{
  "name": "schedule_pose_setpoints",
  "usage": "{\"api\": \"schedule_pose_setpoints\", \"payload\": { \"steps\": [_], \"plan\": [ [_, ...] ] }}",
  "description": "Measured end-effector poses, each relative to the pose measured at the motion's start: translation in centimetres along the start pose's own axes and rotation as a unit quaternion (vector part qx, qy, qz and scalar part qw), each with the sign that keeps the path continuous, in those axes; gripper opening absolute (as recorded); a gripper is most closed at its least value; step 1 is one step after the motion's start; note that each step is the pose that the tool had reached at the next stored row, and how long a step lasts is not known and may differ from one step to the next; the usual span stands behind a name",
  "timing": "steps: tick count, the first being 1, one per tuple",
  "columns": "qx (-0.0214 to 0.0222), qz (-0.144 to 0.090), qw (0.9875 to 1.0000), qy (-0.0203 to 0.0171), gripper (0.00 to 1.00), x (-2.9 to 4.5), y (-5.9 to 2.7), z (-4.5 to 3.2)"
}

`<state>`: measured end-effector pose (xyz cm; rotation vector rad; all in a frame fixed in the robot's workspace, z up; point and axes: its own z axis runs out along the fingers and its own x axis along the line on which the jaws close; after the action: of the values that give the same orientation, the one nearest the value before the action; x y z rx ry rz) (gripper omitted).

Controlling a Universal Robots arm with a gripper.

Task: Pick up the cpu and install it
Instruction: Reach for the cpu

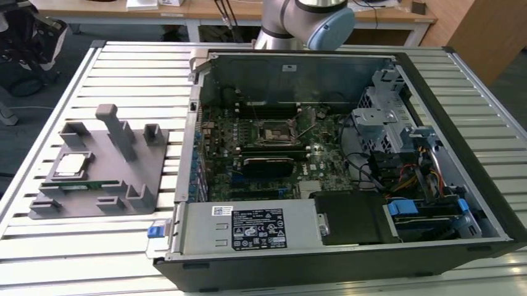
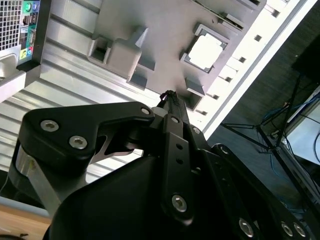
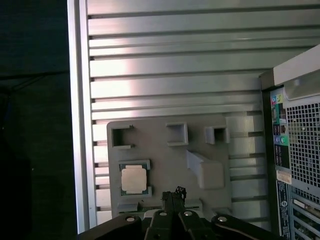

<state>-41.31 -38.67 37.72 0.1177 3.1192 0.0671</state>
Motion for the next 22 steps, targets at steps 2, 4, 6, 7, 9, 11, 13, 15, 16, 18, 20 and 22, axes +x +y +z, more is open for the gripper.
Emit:
{"api": "schedule_pose_setpoints", "payload": {
  "steps": [2,4,6,7,9,11,13,15,16,18,20,22],
  "plan": [
    [0.0,0.0,1.0,-0.0001,0.1,0.61,-0.04,0.03],
    [0.0,0.0,1.0,0.0,0.1,1.11,-0.07,0.07],
    [0.0,0.0,1.0,0.0,0.1,1.55,-0.07,0.12],
    [0.0,0.0,1.0,0.0,0.1,1.8,-0.08,0.17],
    [0.0002,0.0,1.0,-0.0001,0.1,2.37,-0.11,0.31],
    [0.0004,0.0,1.0,-0.0001,0.1,2.87,-0.15,0.45],
    [0.0007,0.0,1.0,0.0001,0.1,3.2,-0.18,0.63],
    [0.0007,0.0,1.0,0.0004,0.1,3.5,-0.21,0.82],
    [0.0008,0.0,1.0,0.0008,0.1,3.64,-0.23,0.92],
    [0.0008,0.0,1.0,0.0017,0.1,3.92,-0.26,1.07],
    [0.0009,0.0,1.0,0.0026,0.1,4.16,-0.28,1.2],
    [0.001,0.0,1.0,0.0032,0.1,4.36,-0.3,1.33]
  ]
}}
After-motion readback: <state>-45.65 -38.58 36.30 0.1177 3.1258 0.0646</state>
